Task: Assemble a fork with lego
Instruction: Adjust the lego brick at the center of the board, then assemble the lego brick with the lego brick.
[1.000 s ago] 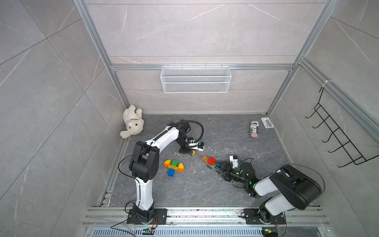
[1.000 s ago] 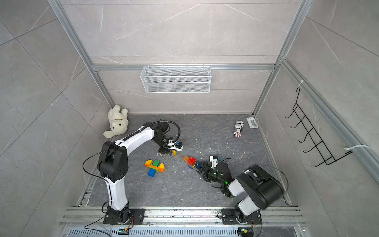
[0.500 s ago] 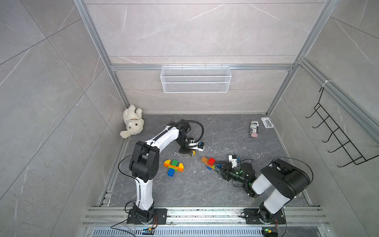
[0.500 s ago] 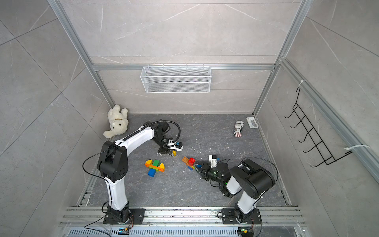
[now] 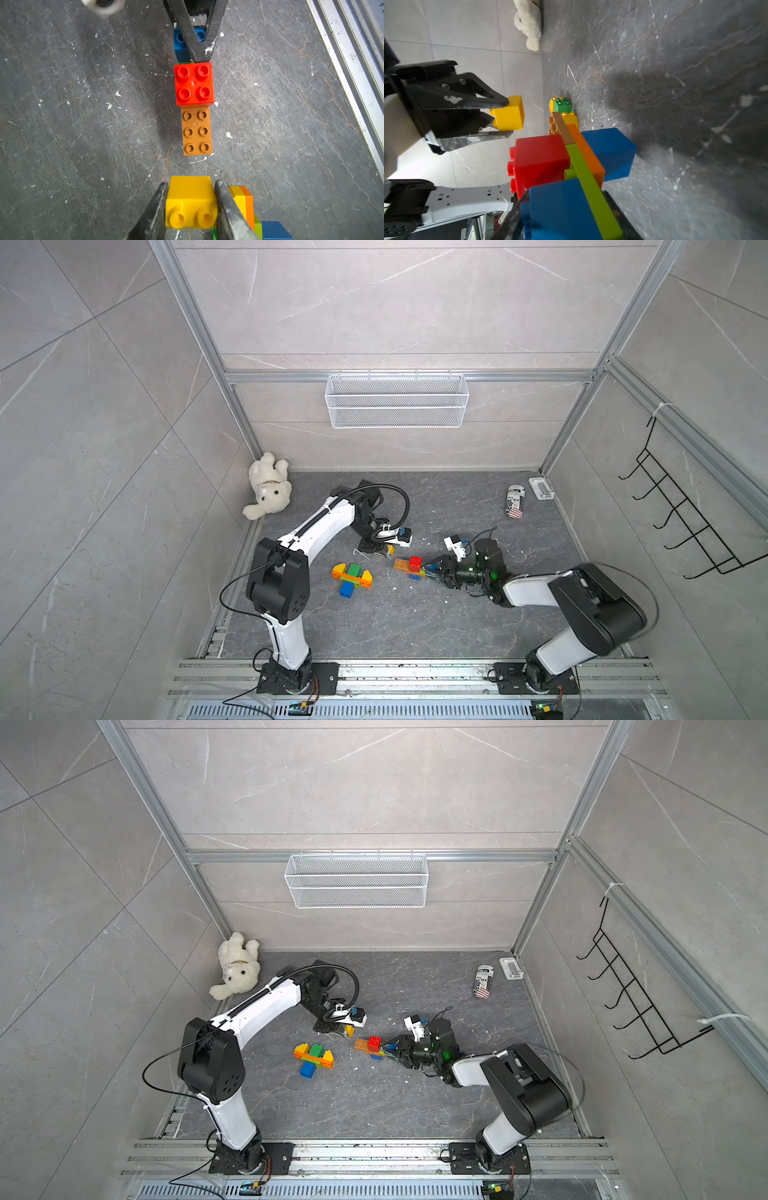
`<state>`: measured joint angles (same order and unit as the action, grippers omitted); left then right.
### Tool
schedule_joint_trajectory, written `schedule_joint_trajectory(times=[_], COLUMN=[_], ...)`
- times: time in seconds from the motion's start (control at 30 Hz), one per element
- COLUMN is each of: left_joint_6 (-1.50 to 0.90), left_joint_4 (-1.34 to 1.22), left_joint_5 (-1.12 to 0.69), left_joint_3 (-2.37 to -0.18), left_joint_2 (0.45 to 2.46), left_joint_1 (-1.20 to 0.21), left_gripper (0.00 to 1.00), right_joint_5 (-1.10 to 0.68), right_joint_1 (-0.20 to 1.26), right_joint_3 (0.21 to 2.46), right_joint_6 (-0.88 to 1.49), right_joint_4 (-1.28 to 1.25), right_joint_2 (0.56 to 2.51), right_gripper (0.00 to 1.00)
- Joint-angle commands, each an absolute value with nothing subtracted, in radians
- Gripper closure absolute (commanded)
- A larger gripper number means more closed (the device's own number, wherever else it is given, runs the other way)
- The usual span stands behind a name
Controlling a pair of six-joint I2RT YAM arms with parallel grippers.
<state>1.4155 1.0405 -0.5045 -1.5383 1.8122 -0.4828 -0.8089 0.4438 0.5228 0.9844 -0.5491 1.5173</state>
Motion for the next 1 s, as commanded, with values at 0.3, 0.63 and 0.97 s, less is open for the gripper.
schedule_joint_trajectory(times=[0.3, 0.63, 0.97], left_joint_6=[1.273, 1.183, 1.091], left_joint_4=[0.976, 0.947, 0.934], left_joint_5=[-0.536, -0.523, -0.472], left_joint_3=[-1.417, -1.404, -1.395], left_joint_2=[1.700, 1.706, 1.764], left_joint_1=[-0.486, -0.529, -0.590], left_gripper=[0.96, 0.96, 0.96], right_joint_5=[-0.965, -1.024, -1.023], right_joint_1=[0.419, 0.419, 0.416], right_joint_3=[0.636, 0.639, 0.646], right_joint_6=[0.676, 0.718, 0.708], right_joint_4=[-0.272, -0.385, -0.396], right_joint_2=[1.580, 1.690, 1.721], right_gripper=[0.57, 0.57, 0.57])
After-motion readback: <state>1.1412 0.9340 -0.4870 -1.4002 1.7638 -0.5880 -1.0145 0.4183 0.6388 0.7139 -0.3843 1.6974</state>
